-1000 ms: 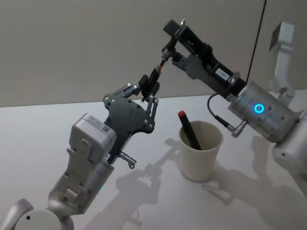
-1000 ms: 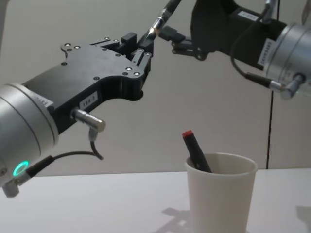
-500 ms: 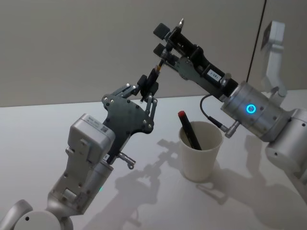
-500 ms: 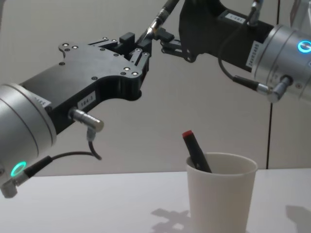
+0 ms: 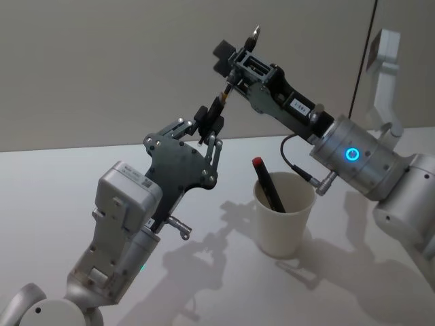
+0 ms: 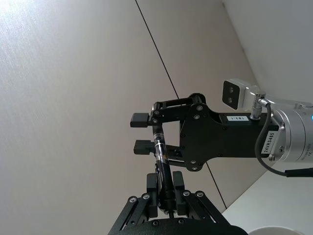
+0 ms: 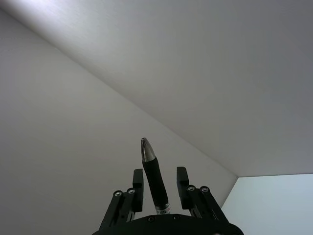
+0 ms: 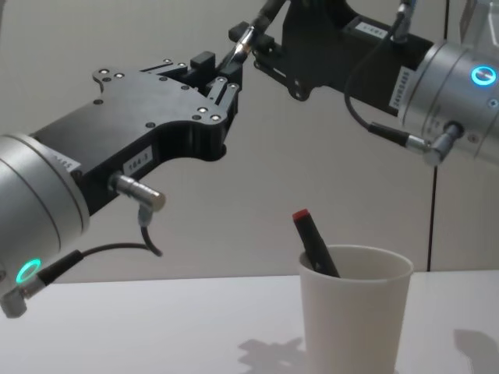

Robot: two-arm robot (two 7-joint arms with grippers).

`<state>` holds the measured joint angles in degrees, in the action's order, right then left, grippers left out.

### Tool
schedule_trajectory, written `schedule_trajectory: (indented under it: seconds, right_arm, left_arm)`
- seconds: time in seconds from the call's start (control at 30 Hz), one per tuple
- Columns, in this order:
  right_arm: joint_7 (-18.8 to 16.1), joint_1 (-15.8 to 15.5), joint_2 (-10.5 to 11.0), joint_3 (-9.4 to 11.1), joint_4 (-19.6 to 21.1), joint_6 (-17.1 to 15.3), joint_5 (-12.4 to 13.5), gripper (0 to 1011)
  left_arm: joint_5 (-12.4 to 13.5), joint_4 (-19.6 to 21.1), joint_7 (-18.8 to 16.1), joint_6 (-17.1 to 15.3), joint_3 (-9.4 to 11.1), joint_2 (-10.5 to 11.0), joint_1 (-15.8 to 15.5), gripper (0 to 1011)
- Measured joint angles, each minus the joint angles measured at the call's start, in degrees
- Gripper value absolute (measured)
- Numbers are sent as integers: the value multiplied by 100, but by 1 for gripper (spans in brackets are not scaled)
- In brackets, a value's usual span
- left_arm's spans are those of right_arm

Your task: Place the pen into the pen holder.

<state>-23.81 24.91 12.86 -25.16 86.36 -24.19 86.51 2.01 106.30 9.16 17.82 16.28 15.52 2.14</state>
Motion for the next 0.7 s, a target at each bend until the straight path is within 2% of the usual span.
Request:
schedule_trajectory:
  seconds: [0.1,0.13,0.23,0.27,0.37,0.7]
  right_arm:
    - [-1,3,-2,-3,-4,0,-5,363]
    - [-2,3,-2,-4,-5,0,-7,302]
    - [-4,5,-4,-6,-6,0,-9,242]
    - [-5,5,-5,-7,-8,0,-11,185]
    - [-3,6,-4,-7,-12,6,-16,134]
    - [-4,11,-9,-12,-15,6,-18,134]
  left_arm:
    - [0,0,0,0,0,0,1,194]
    - [0,0,0,0,0,0,1,194]
    - [0,0,0,0,0,0,1,194]
    - [0,0,0,0,0,0,1,194]
    - [0,1,0,6,0,0,1,194]
    - [0,1,1,6,0,0,1,194]
